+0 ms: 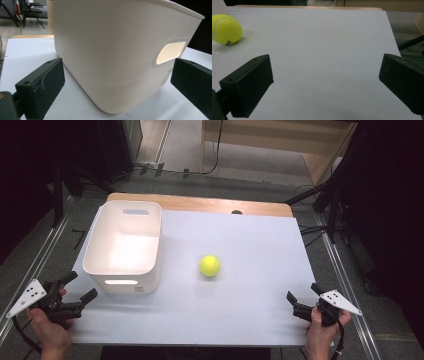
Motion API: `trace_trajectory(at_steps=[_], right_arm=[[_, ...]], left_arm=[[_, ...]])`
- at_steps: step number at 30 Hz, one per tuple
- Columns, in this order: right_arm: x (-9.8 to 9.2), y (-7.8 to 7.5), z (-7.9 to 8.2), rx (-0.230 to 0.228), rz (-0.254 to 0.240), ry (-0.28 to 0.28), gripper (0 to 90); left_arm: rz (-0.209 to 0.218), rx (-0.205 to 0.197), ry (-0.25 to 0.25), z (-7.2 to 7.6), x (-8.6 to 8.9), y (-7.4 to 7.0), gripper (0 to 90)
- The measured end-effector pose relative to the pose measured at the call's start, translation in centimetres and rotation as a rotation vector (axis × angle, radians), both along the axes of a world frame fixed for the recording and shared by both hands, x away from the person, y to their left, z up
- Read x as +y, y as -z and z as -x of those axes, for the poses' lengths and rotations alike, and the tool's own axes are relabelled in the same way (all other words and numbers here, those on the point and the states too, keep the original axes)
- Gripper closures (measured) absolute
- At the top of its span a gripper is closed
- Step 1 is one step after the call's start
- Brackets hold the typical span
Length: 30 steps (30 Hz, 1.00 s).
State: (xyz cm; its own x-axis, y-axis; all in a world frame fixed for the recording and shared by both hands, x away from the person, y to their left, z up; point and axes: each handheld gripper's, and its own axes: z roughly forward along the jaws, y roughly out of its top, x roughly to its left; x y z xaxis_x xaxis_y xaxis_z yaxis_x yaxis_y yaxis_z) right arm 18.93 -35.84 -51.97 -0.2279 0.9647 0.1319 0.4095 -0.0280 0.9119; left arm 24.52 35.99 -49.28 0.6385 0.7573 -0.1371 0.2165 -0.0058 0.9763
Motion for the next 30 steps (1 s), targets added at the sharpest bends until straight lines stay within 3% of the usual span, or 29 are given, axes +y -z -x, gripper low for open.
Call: trace_trajectory(at_steps=[16, 30], right_arm=[[0.0, 0.0, -0.3, 0.017, -0.003, -0.044, 0.0], [1.0, -1.6, -1.4, 0.056, 0.035, -0.157, 0.0]], left_arm=[[-0.057, -0.011, -0.007, 0.1, -0.5, -0.1, 0.0], [-0.077, -0.024, -0.021, 0.4, -0.7, -0.1, 0.0]])
